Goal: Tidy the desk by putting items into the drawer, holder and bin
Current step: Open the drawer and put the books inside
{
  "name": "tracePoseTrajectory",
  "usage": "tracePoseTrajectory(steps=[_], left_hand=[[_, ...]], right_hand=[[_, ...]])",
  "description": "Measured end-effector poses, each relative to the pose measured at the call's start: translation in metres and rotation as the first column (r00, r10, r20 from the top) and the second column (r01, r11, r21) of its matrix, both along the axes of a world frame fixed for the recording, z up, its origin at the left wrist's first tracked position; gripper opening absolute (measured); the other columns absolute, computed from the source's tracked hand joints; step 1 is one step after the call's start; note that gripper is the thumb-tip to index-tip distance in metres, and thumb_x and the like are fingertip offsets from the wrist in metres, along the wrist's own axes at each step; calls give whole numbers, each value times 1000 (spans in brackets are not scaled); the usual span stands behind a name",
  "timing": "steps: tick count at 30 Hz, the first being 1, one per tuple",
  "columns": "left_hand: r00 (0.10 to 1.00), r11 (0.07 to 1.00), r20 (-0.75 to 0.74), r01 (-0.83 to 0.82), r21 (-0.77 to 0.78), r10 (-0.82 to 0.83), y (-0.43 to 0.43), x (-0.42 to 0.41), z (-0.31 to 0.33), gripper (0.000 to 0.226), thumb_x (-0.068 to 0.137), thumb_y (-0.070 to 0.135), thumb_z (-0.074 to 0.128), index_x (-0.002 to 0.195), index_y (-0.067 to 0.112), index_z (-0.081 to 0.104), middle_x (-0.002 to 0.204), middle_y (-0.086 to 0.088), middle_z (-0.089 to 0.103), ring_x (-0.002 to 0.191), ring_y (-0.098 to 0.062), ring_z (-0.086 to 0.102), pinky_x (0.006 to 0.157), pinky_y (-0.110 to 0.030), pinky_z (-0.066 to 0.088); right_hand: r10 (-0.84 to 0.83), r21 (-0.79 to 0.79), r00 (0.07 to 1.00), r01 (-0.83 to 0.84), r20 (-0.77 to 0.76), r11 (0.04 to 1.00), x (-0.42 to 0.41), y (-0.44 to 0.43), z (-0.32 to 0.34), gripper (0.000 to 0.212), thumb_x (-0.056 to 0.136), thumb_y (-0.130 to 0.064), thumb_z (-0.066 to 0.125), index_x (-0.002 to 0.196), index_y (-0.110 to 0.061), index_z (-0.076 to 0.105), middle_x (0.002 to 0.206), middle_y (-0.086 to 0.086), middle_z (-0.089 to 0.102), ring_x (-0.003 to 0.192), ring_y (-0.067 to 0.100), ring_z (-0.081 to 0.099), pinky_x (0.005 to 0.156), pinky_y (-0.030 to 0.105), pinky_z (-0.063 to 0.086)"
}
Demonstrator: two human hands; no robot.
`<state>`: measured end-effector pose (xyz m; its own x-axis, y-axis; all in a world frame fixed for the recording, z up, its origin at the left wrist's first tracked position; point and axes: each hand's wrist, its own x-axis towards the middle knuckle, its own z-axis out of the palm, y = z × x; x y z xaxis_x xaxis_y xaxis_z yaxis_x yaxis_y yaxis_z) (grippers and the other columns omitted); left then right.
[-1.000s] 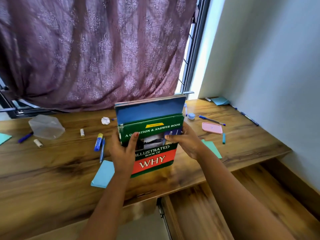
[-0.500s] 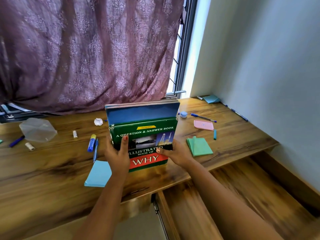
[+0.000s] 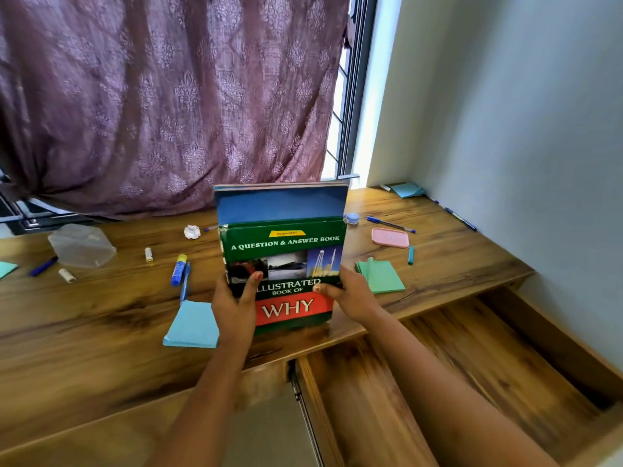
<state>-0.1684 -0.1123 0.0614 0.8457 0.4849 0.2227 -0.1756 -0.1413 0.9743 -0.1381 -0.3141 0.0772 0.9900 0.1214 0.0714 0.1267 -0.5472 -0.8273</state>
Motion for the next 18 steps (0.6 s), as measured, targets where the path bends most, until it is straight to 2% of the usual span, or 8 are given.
tracePoseTrajectory(steps=[3,4,6,8,10,13,16,18], left_hand=[[999,998,-45,25,56,-23,-22,-6,16,56,75,60,56,119,26,54,89,17,60,73,6,57,56,-10,40],[998,995,-51,27,94,-22,-33,-7,22,52,79,58,56,119,24,55,88,17,60,71,9,55,54,-9,38],[998,984,-58,25,176,-15,-56,-9,32,38,86,54,54,110,25,58,85,14,61,71,8,52,54,-13,35],[997,973,-69,37,228,-21,-90,-13,40,35,89,53,51,99,20,58,80,8,61,71,-8,58,55,-20,36],[990,955,-129,88,282,-54,-130,-20,42,45,91,53,48,99,11,61,87,-5,65,80,-24,61,63,-29,43],[957,902,-274,196,385,-91,-191,-34,32,48,94,48,47,102,2,59,100,-20,65,95,-35,61,75,-37,44],[896,857,-406,347,381,-182,-247,-51,17,43,94,49,45,88,7,51,95,-15,62,81,-26,60,59,-30,38],[831,806,-520,439,397,-196,-277,-62,5,44,94,52,42,91,9,52,102,-17,63,75,-19,56,56,-25,33]], right_hand=[[-3,8,999,3,53,1000,-13,-27,4,17,86,-25,68,87,-25,51,87,-9,62,76,1,59,59,8,45],[-17,12,997,16,70,1000,-18,-39,5,16,87,-26,67,86,-24,51,85,-9,62,75,2,59,60,9,44],[-61,67,995,56,78,996,-30,-62,7,17,89,-29,65,92,-15,55,91,-1,67,80,13,63,67,23,49],[-146,194,987,130,69,972,-46,-89,5,18,91,-31,60,93,-14,59,92,4,70,82,18,66,71,34,51],[-276,321,960,246,52,915,-63,-119,1,23,94,-35,56,89,-14,64,87,5,72,79,17,67,71,35,52],[-459,320,887,450,-53,834,-86,-178,-7,34,93,-45,52,80,-16,66,84,7,72,80,24,68,77,41,54],[-444,261,866,494,-229,829,-112,-241,-19,37,92,-50,52,75,-18,61,78,8,73,74,27,70,77,47,57],[-420,196,839,503,-347,842,-127,-276,-27,40,92,-51,51,77,-15,61,80,13,73,74,30,71,79,47,57]])
